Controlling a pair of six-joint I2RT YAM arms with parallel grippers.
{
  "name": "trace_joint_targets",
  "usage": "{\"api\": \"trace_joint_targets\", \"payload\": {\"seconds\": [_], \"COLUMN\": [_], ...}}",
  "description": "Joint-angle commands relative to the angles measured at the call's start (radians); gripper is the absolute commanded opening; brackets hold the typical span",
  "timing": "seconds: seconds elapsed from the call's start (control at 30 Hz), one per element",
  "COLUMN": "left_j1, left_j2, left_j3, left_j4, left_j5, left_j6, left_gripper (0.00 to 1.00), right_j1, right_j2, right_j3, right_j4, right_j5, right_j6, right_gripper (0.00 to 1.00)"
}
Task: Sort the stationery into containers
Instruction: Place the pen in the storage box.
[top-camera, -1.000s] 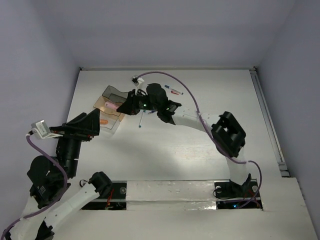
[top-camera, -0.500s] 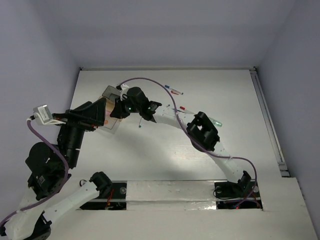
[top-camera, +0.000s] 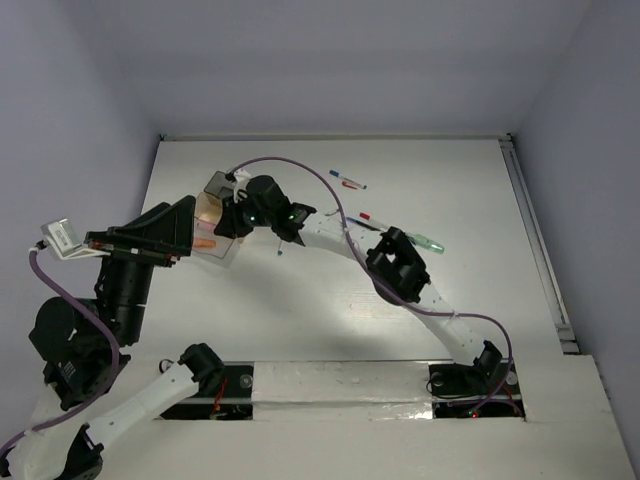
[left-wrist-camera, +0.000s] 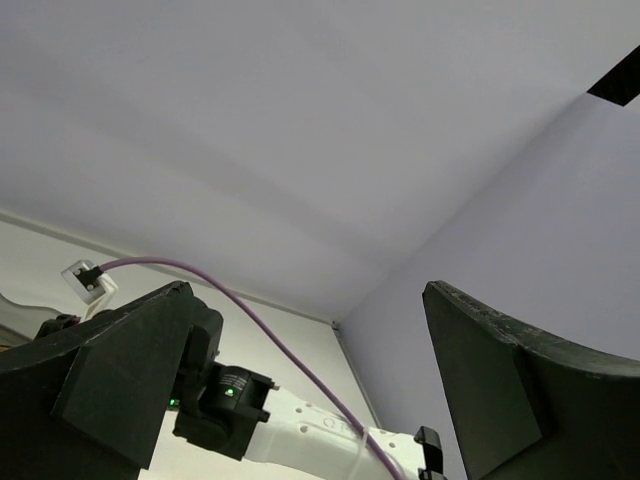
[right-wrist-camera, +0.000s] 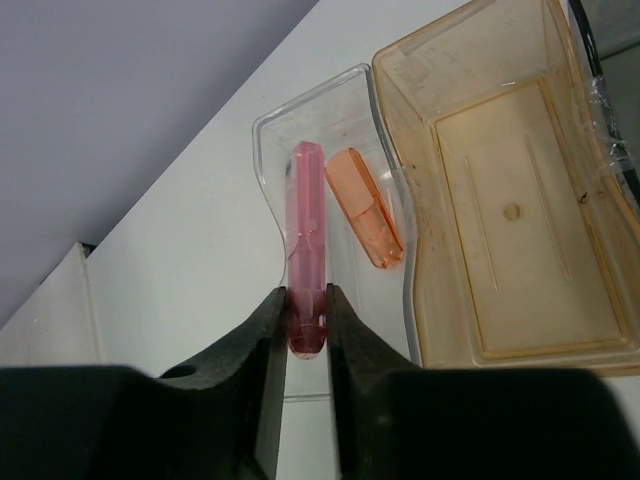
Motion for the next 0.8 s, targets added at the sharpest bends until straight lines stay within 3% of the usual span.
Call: {"api": "trace_joint_targets", "payload": {"seconds": [0.0,0.17,0.4,0.53,0.77], "left_j1": [-0.003,-0.003,-0.003,-0.003,-0.003], "left_j2": [-0.01,0.002,-0.002,-0.005,0.03], "left_j3": [0.014,0.015,0.014,-0.006,0.017], "left_j4": [0.049,0.042,0.047,0.059,0.041], "left_j5": [0.015,0.007,0.02,0.029,0.062], "left_j6": [0.021,0.019,0.016,0.018,0.008], "left_gripper": [0.99,0.99,0.99,0.99,0.99], "right_j1": [0.022,0.022,0.022,0.022,-0.032], "right_j2": [0.027,0.014,-0.029,-0.127,-0.492], "right_j3": [0.075,0.072,0.05,-0.072,-0.587], "right_j4": [0.0,0.033,0.095,0.193,0.346], "right_j5": [-0.01,-0.011,-0.028,-0.022,0.065], "right_j6": [-0.007,0.007,0.036,0.042,0.027], "right_gripper": [0.3,0.54,0.6,0.6,0.58]}}
